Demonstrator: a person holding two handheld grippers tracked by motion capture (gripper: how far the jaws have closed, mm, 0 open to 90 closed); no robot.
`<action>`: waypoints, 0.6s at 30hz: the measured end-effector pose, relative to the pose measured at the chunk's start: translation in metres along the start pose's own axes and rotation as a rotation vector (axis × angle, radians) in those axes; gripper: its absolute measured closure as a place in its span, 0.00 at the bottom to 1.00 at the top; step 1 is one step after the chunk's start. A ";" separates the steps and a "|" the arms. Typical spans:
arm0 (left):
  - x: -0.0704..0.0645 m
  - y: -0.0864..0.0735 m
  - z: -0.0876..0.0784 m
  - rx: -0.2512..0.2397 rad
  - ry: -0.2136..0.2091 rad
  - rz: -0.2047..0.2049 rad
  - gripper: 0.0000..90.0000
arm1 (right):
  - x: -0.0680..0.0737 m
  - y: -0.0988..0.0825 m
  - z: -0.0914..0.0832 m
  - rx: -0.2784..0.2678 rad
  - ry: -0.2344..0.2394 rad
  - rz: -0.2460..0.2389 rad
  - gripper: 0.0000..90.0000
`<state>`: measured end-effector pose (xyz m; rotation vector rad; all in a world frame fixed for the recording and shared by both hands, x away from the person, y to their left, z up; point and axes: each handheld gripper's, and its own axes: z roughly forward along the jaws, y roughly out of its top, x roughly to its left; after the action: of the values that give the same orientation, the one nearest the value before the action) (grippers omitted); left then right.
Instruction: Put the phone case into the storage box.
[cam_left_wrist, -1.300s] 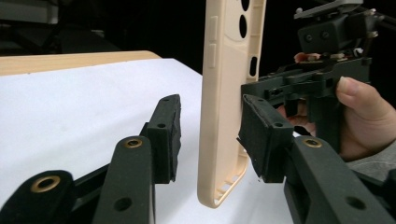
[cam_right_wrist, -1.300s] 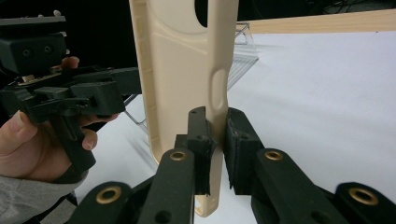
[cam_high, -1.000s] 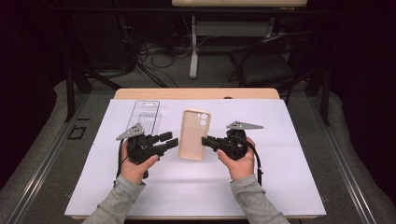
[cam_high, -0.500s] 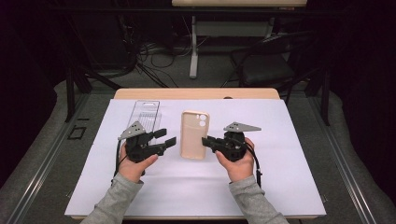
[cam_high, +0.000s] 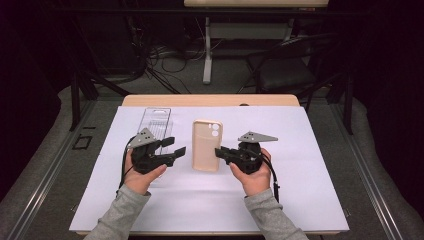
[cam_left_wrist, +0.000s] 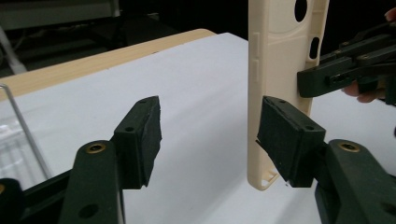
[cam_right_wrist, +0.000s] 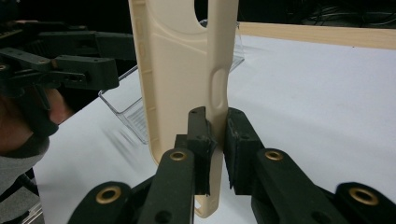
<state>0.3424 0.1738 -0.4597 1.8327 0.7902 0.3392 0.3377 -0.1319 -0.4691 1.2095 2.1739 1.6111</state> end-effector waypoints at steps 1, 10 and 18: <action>-0.001 0.001 -0.001 0.011 0.007 0.019 0.46 | 0.000 0.000 0.000 -0.002 -0.001 -0.002 0.91; -0.008 0.005 0.000 0.073 0.054 0.080 0.31 | 0.004 -0.002 0.002 0.000 -0.012 -0.019 0.91; -0.009 0.005 0.002 0.107 0.052 0.104 0.17 | 0.006 -0.003 0.005 0.006 -0.014 -0.031 0.91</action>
<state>0.3389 0.1657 -0.4545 1.9770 0.7627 0.4195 0.3348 -0.1248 -0.4721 1.1798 2.1795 1.5800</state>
